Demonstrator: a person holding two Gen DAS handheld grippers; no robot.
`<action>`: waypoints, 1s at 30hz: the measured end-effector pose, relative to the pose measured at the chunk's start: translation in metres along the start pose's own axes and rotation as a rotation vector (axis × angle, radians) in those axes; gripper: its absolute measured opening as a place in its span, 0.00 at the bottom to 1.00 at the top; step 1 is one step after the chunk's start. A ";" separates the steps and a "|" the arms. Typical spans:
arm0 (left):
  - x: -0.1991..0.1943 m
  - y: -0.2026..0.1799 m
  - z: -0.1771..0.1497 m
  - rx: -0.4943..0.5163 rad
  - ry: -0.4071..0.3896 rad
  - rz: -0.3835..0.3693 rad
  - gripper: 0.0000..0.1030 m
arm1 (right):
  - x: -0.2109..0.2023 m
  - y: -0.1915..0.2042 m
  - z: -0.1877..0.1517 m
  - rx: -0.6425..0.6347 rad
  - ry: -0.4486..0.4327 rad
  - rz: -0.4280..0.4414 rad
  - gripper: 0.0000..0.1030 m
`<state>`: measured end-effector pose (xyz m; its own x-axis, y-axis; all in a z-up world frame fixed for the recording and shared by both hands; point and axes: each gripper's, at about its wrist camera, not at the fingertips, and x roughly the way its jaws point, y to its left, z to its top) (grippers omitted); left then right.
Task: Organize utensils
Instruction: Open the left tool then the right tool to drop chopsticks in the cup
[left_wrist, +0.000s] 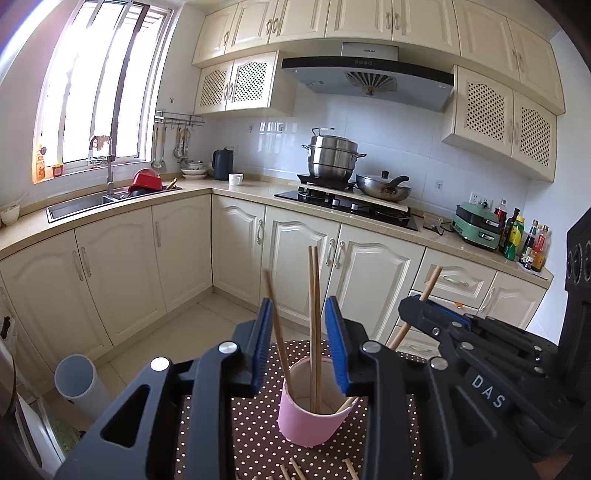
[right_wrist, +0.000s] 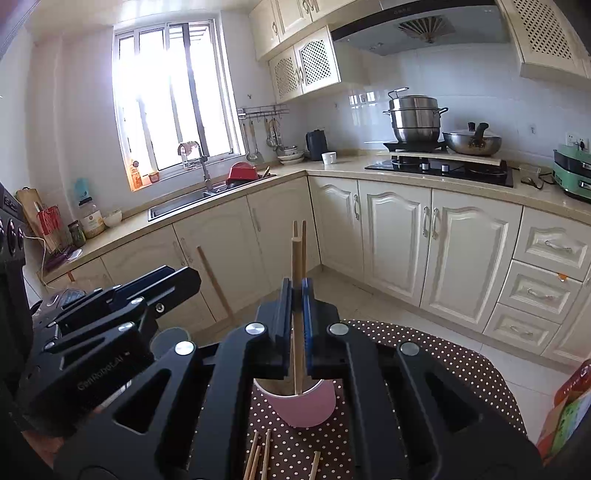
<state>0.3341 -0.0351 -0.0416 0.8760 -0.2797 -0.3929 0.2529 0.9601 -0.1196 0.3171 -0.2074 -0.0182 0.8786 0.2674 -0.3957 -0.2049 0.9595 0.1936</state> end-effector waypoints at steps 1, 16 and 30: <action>-0.001 0.000 0.000 0.003 -0.002 0.005 0.31 | 0.000 0.000 -0.001 0.003 0.002 0.001 0.06; -0.039 0.007 -0.002 0.026 -0.047 0.061 0.50 | -0.015 0.008 -0.011 -0.006 0.007 0.001 0.06; -0.084 0.016 -0.007 0.023 -0.069 0.082 0.55 | -0.052 0.015 -0.015 -0.016 -0.020 0.012 0.06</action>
<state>0.2614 0.0034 -0.0171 0.9201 -0.2000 -0.3368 0.1881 0.9798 -0.0679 0.2621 -0.2055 -0.0079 0.8845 0.2770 -0.3755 -0.2218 0.9576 0.1839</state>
